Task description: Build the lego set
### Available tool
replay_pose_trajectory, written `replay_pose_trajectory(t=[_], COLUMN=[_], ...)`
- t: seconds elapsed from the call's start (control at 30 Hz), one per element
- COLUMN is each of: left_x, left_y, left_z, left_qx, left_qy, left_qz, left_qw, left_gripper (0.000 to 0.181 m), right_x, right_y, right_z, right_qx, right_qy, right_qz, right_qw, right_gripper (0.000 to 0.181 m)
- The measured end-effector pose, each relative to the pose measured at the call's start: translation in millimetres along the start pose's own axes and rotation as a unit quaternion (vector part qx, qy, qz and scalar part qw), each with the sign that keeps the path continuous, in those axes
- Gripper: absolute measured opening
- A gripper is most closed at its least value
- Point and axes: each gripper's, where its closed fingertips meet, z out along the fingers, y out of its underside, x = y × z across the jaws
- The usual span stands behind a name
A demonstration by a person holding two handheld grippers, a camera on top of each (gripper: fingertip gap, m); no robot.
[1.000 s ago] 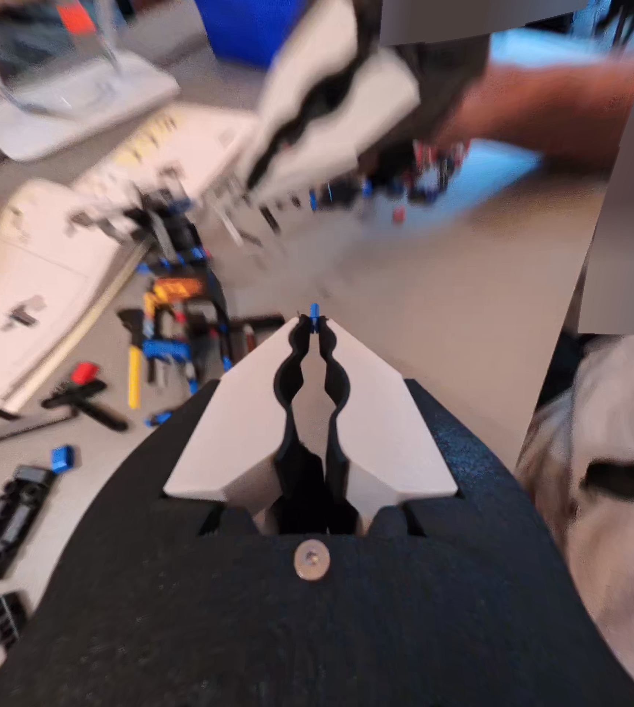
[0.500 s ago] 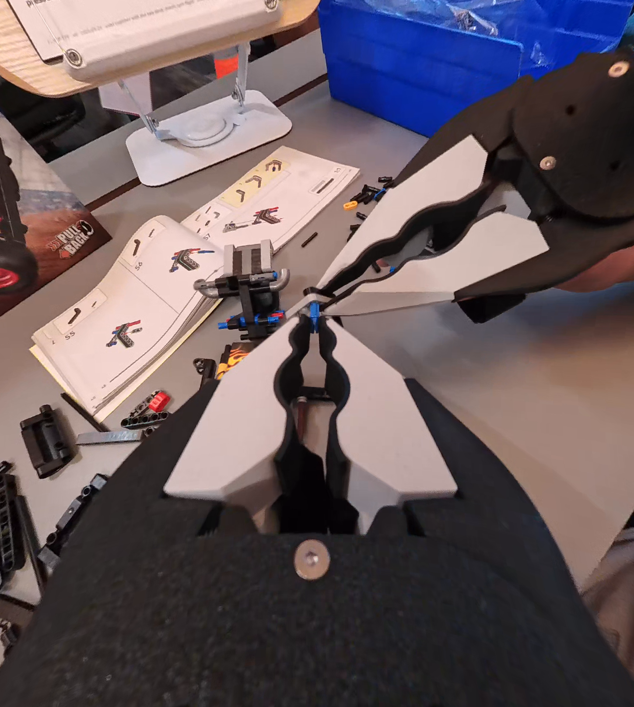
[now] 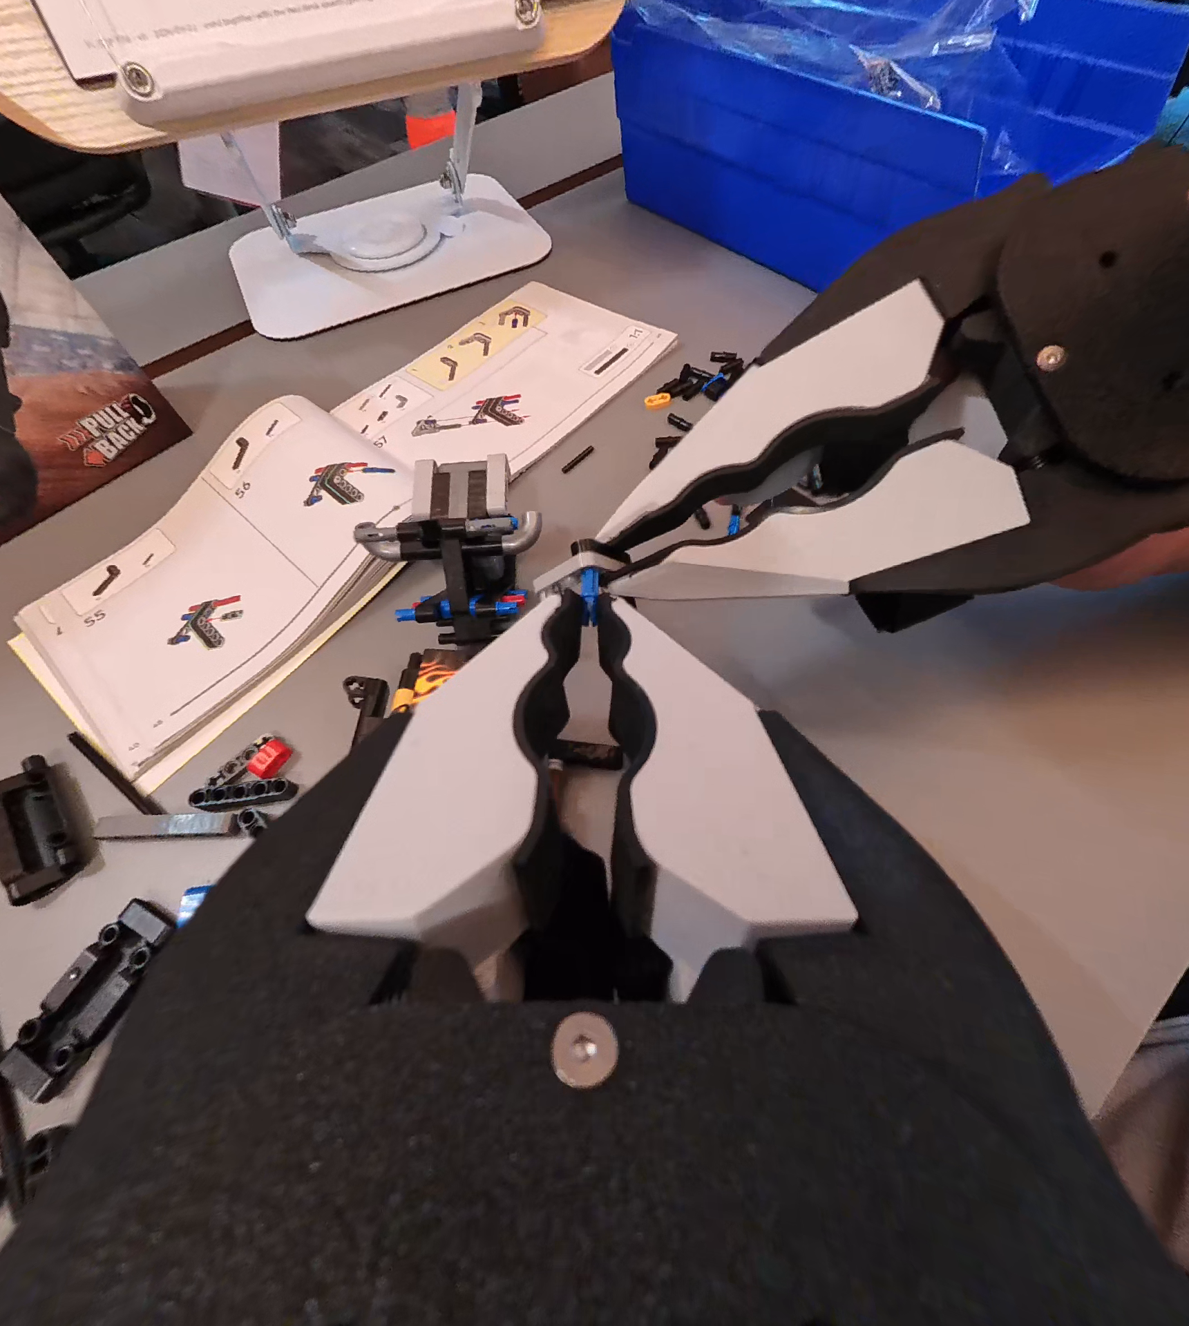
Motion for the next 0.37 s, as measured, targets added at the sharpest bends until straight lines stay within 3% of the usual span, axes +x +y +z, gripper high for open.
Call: replay_pose_trajectory(t=[0.03,0.2,0.37], left_x=[0.1,1.7,1.3], left_y=[-0.9,-5.3,-6.5], left_z=[0.1,-1.3,-2.9], left_qx=[0.004,0.024,0.027], left_qy=[0.003,0.044,0.044], left_qz=[-0.008,-0.075,-0.079], left_qw=[1.0,0.996,0.996], left_gripper=[0.003,0.003,0.002], right_x=[0.4,2.8,2.8], right_y=[-0.2,-3.7,-5.3], right_z=[-0.1,-2.2,-2.9], right_qx=[0.0,0.007,0.008], right_qy=[0.002,0.013,0.03], right_qz=[0.0,-0.01,-0.045], right_qw=[1.0,1.0,0.999], right_gripper=[0.007,0.007,0.006])
